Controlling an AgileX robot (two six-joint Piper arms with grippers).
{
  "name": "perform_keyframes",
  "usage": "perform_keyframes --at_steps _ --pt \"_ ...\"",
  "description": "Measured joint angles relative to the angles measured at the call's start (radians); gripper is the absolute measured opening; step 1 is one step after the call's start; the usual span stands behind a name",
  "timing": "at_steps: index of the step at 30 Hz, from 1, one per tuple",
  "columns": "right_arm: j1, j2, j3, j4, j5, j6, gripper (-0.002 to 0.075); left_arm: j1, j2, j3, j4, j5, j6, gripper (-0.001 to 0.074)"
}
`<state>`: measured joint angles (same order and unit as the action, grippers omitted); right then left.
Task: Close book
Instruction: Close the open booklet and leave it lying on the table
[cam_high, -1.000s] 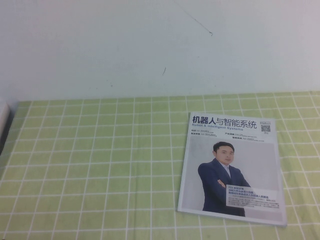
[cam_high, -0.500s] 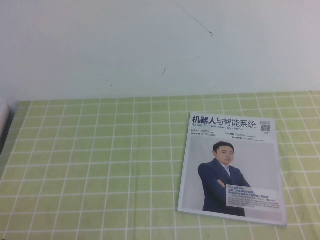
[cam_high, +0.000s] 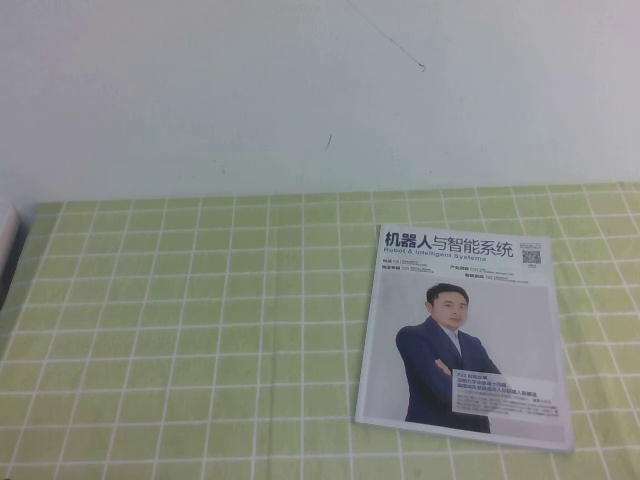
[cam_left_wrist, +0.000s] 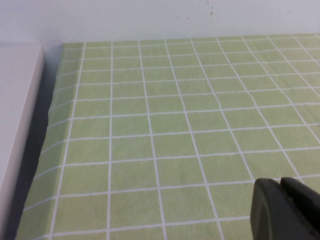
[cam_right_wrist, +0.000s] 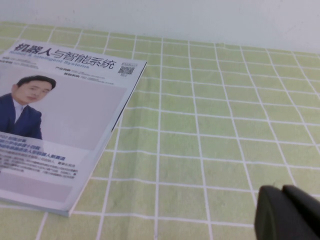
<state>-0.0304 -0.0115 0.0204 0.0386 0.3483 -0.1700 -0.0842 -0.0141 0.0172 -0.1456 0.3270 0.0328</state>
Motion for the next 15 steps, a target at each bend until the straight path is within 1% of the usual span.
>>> perform_keyframes --at_steps 13,15 --pt "0.0 0.0 0.0 -0.004 0.0 0.002 -0.0003 0.0 0.0 0.0 0.0 0.001 0.002 -0.0004" --pt "0.0 0.0 0.0 -0.004 0.0 0.002 -0.0003 0.01 0.0 0.0 0.0 0.001 0.002 -0.0004"
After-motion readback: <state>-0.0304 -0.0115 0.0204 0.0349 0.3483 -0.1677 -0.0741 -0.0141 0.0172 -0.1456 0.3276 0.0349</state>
